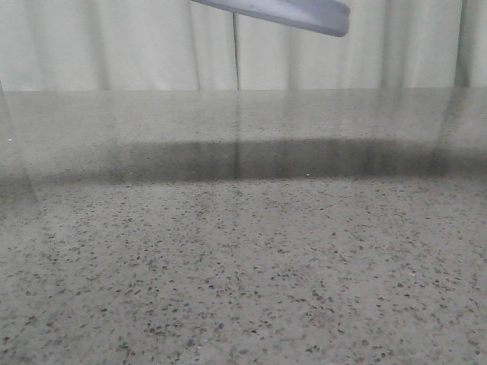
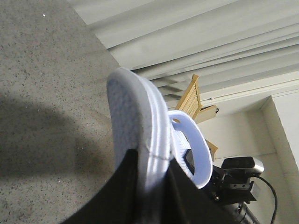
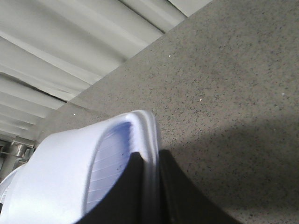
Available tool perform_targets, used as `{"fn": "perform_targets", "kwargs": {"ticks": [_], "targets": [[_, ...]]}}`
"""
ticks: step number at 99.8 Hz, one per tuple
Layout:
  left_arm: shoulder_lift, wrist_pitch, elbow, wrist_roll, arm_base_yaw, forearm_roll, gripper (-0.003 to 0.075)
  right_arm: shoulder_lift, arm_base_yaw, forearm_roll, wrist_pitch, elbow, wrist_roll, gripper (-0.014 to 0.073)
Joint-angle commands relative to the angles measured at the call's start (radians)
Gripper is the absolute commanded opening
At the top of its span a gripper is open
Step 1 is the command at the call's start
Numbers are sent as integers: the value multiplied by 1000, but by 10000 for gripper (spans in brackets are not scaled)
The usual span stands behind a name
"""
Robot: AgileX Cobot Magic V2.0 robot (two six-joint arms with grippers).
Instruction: Insert blue slippers together front up
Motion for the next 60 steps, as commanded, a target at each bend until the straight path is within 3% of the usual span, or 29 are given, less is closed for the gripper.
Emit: {"fn": "perform_targets", "kwargs": {"ticks": [1,35,60], "targets": [[-20,142,-26,-17,-5,-99,16,16,7,149,97,-26,-87,-107],[-20,176,-26,-32,-17,-99,16,119,22,247,222,-26,-196,-107],[-20,142,-26,-30,-41,-99,16,118,30,205,145,-26,-240,-106]]}}
